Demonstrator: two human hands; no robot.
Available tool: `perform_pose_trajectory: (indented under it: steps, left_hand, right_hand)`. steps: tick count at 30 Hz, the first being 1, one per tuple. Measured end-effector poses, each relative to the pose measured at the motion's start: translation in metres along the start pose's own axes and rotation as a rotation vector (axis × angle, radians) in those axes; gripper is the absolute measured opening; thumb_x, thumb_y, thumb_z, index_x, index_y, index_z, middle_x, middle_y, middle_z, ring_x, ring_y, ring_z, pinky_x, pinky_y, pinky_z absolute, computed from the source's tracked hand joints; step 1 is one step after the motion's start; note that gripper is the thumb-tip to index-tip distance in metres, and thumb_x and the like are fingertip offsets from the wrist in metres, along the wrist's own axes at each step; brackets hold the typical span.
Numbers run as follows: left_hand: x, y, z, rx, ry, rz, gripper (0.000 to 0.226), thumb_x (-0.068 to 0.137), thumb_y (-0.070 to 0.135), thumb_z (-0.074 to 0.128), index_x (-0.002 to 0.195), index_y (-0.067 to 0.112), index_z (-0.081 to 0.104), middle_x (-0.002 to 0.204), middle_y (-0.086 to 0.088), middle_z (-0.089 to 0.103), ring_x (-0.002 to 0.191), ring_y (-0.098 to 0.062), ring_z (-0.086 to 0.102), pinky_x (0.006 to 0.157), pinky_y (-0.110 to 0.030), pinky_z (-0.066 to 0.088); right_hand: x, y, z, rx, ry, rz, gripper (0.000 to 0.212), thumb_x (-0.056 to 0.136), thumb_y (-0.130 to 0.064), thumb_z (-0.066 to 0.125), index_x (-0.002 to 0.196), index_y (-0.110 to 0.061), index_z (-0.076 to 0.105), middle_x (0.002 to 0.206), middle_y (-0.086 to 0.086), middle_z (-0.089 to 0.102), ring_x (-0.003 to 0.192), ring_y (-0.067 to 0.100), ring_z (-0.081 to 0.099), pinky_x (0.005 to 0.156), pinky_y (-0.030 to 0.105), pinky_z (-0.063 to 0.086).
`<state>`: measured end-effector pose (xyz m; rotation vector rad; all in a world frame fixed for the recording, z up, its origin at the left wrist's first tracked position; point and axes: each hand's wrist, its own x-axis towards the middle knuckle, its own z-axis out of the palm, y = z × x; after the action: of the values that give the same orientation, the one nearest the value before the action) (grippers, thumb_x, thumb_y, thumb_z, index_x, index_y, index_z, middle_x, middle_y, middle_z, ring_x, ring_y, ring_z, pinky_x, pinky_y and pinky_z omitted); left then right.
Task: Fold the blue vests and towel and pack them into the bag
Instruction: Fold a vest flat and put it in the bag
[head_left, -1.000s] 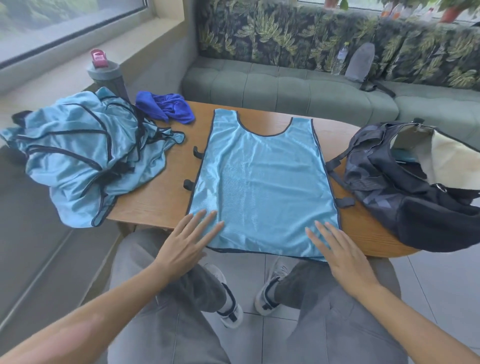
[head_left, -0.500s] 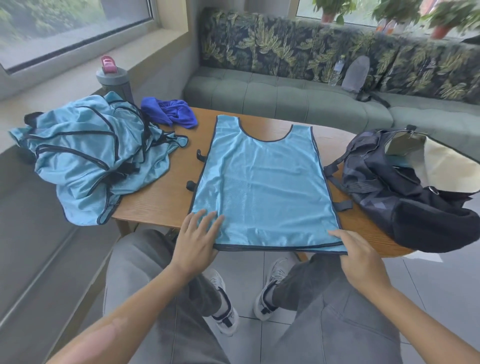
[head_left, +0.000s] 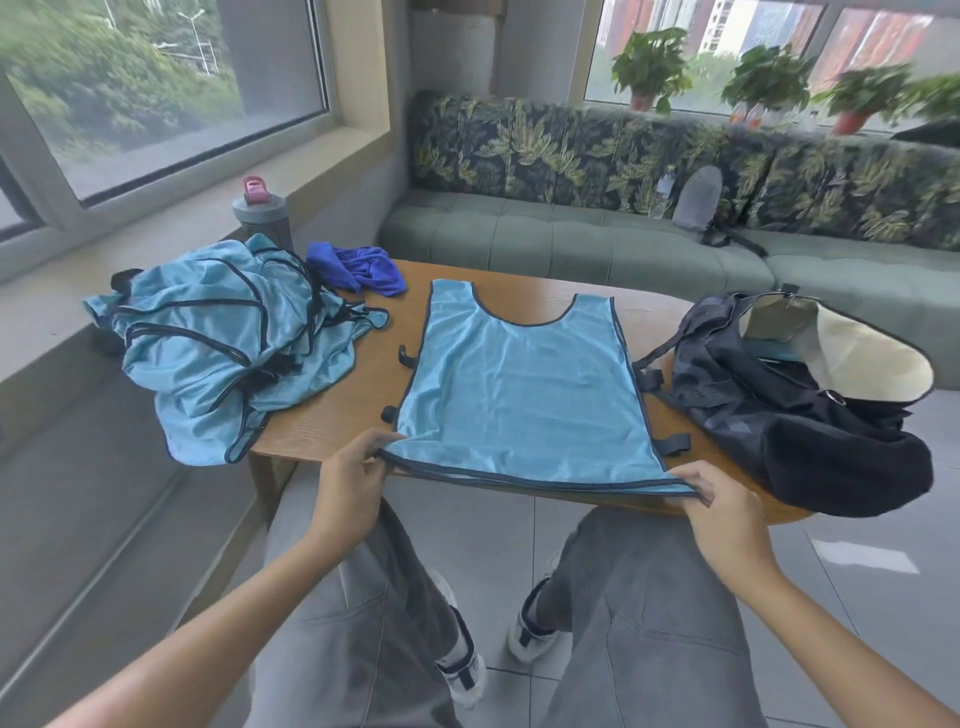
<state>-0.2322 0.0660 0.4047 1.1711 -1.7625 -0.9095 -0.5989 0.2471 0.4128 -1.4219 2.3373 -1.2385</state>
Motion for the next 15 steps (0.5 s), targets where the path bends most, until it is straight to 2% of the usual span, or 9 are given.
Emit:
perform_pose_trajectory:
  steps: [2, 5, 6, 8, 10, 11, 15]
  left_hand:
    - [-0.004, 0.006, -0.01, -0.016, -0.025, 0.015, 0.037, 0.095, -0.008, 0.054, 0.098, 0.026, 0.069, 0.092, 0.012, 0.077, 0.081, -0.014, 0.072, 0.076, -0.037, 0.057]
    - [-0.007, 0.008, -0.029, 0.046, -0.091, 0.078, 0.022, 0.102, 0.007, 0.057, 0.094, 0.025, 0.067, 0.085, 0.005, 0.074, 0.078, -0.025, 0.067, 0.073, -0.046, 0.052]
    - [-0.007, 0.009, -0.034, 0.07, -0.125, 0.111, 0.019, 0.103, 0.013, 0.057, 0.092, 0.025, 0.066, 0.081, 0.002, 0.07, 0.076, -0.027, 0.064, 0.071, -0.047, 0.051]
    - [-0.009, 0.015, -0.04, 0.075, -0.156, 0.151, 0.021, 0.105, 0.017, 0.054, 0.087, 0.024, 0.061, 0.075, 0.004, 0.064, 0.071, -0.02, 0.058, 0.067, -0.042, 0.046]
    - [-0.007, 0.024, -0.037, 0.054, -0.117, 0.152, 0.025, 0.107, 0.015, 0.05, 0.084, 0.024, 0.056, 0.073, 0.007, 0.057, 0.067, -0.012, 0.051, 0.064, -0.031, 0.039]
    - [-0.004, 0.029, -0.034, 0.041, -0.082, 0.133, 0.025, 0.108, 0.015, 0.048, 0.084, 0.02, 0.054, 0.074, 0.004, 0.056, 0.068, -0.014, 0.05, 0.063, -0.029, 0.037]
    - [0.022, 0.048, -0.018, 0.042, 0.076, 0.02, 0.026, 0.109, 0.023, 0.041, 0.086, 0.014, 0.047, 0.076, -0.006, 0.057, 0.071, -0.018, 0.052, 0.066, -0.04, 0.04]
  right_hand:
    - [-0.003, -0.004, -0.009, 0.001, -0.03, -0.012, 0.043, 0.086, 0.009, 0.07, 0.083, -0.035, 0.068, 0.082, -0.019, 0.072, 0.082, 0.0, 0.069, 0.067, 0.011, 0.051]
    - [-0.006, -0.012, -0.023, 0.037, -0.003, 0.01, 0.028, 0.092, -0.01, 0.072, 0.079, -0.035, 0.066, 0.077, -0.013, 0.07, 0.069, 0.011, 0.066, 0.059, 0.028, 0.055]
    - [-0.006, -0.015, -0.027, 0.03, 0.023, -0.002, 0.023, 0.093, -0.017, 0.071, 0.08, -0.035, 0.064, 0.076, -0.011, 0.069, 0.068, 0.014, 0.064, 0.057, 0.033, 0.053]
    - [-0.007, -0.027, -0.031, 0.01, 0.075, -0.025, 0.017, 0.098, -0.023, 0.064, 0.085, -0.034, 0.061, 0.078, -0.01, 0.066, 0.073, 0.015, 0.062, 0.057, 0.034, 0.047]
    - [-0.007, -0.039, -0.028, 0.022, 0.135, -0.033, 0.007, 0.103, -0.022, 0.055, 0.098, -0.025, 0.058, 0.085, -0.007, 0.063, 0.08, 0.021, 0.059, 0.062, 0.034, 0.042]
    - [-0.005, -0.045, -0.026, 0.026, 0.171, -0.029, 0.005, 0.104, -0.021, 0.051, 0.103, -0.022, 0.056, 0.087, -0.004, 0.062, 0.082, 0.023, 0.057, 0.066, 0.036, 0.039]
    - [0.02, -0.06, -0.013, 0.027, 0.238, 0.018, 0.011, 0.107, -0.021, 0.044, 0.114, -0.017, 0.051, 0.096, 0.003, 0.059, 0.086, 0.026, 0.053, 0.072, 0.038, 0.037]
